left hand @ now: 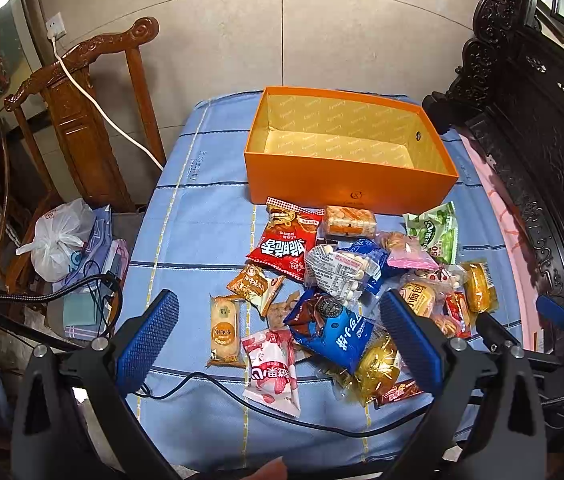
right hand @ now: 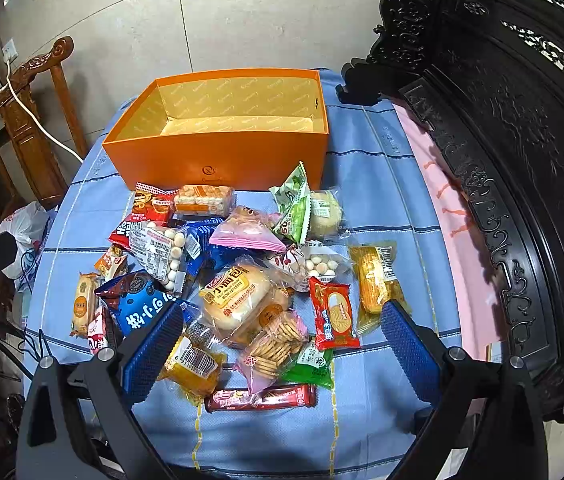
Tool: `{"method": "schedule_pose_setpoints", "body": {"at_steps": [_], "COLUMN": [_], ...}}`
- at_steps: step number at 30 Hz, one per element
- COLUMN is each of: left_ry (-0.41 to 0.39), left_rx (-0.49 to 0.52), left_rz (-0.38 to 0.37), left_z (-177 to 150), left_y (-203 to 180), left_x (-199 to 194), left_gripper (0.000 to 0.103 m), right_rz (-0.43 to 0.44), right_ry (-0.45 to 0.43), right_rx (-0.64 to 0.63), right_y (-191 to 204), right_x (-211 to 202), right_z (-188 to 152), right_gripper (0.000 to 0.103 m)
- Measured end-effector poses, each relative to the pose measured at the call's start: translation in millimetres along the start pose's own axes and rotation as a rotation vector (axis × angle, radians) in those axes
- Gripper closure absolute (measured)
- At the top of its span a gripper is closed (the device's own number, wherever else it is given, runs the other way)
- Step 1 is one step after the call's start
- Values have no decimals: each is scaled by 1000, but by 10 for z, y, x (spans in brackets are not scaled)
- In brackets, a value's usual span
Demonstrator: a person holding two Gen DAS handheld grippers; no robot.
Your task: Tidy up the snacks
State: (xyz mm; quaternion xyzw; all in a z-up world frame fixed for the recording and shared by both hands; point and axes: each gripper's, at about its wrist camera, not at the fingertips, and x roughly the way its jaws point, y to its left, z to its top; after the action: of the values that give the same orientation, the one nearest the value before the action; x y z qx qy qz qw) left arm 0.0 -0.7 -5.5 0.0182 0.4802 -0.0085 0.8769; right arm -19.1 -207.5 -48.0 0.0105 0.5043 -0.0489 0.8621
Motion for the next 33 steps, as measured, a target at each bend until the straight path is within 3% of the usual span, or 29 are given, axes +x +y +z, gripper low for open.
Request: {"method": "schedule_pose_setpoints", "body": {"at_steps": [33], "left_ry": [21], "left_rx": [3], "left_rz": [-24], "left_z": [-19], "left_y": [-4], "left_x": [38], "left_gripper": [4], "right_rz": [1], "right_ry": [8], "right_rx": [2], "right_y": [8], "right_x": [5], "right_z": [-17], "right_gripper": [4]}}
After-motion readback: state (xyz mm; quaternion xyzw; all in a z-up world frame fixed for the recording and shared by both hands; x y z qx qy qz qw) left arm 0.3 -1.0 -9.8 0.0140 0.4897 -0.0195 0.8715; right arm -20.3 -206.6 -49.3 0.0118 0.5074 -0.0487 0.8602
